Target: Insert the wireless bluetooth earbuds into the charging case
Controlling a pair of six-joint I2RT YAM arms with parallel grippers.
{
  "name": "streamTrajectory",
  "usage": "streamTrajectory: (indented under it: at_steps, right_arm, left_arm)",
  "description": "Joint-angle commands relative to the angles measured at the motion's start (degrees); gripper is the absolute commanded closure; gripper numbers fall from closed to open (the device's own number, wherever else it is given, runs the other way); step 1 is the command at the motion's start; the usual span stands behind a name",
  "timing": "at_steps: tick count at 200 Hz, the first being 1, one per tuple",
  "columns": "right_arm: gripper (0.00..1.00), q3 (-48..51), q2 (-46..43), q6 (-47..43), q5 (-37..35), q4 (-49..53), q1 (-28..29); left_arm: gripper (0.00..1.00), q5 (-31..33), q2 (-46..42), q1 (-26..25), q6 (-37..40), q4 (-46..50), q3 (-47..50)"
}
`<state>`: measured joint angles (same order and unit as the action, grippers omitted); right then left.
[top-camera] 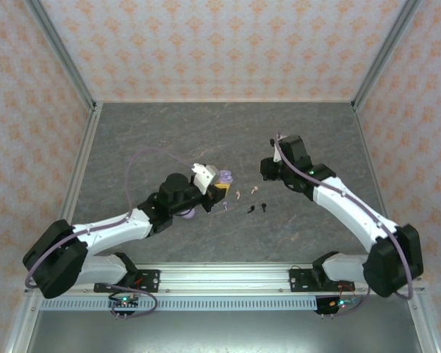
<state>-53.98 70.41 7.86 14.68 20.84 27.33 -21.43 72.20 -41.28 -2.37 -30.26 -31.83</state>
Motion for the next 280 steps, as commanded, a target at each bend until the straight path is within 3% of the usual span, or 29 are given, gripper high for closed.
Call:
streamTrajectory:
  at_steps: [1,51,123,280]
  right_arm:
    - [0.84,1.88,-5.84,-4.30,1.23,-4.94,2.60]
    - [0.84,1.67,-11.65,-8.59,-0.98,-6.69,8.09]
    - [0.84,-0.61,-9.81,-13.44,-5.42,-7.50,14.23]
    - [0.84,-0.52,-6.90,-14.49,-8.19,-11.68,16.00]
  left_arm:
    - [1.00,-3.44,2.40,-0.03,-2.58,-4.53,-3.87]
    - [1.00,-6.02,6.49,-0.08,-3.73,-6.03,-6.79]
    - [1.00,-7.49,7.63,-0.34,-3.85,-5.74,-8.10]
    - [1.00,-7.57,7.39,-0.65,-3.21,-3.49,-9.28]
